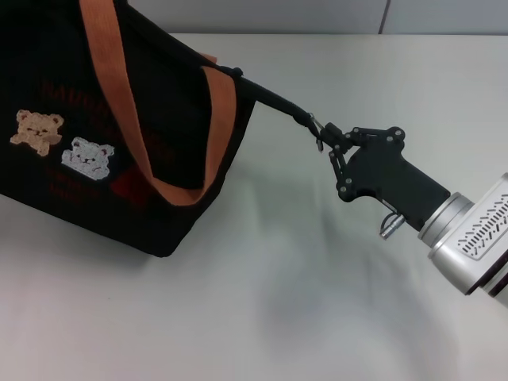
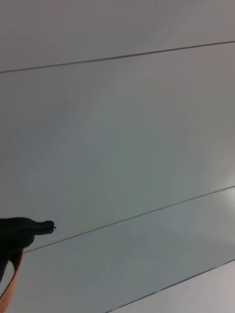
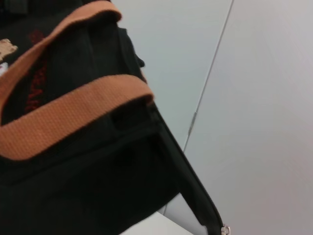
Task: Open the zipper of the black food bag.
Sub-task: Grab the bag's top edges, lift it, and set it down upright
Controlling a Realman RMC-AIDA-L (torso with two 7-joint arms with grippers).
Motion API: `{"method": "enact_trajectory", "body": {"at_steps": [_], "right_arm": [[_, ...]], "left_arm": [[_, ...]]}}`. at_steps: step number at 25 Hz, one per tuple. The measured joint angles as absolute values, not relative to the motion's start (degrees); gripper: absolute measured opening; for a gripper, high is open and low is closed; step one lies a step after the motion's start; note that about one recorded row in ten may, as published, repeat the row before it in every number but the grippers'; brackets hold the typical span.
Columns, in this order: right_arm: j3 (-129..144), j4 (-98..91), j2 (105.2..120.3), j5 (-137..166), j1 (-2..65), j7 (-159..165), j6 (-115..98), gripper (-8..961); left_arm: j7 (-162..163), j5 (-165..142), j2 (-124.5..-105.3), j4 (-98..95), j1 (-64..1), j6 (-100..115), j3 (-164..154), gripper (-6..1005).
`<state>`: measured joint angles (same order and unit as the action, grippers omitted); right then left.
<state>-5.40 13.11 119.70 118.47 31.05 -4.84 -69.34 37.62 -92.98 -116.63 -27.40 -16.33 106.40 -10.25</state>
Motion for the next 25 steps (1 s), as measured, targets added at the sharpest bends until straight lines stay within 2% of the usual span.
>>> {"method": "enact_trajectory", "body": {"at_steps": [25], "right_arm": [[-7.65,12.47,119.74,118.48,29.75,-4.57,-69.35,0]], "left_arm": [[37.09,-92.98,-116.08,-27.11,-15.39,105.56,-9.4,74]]}}
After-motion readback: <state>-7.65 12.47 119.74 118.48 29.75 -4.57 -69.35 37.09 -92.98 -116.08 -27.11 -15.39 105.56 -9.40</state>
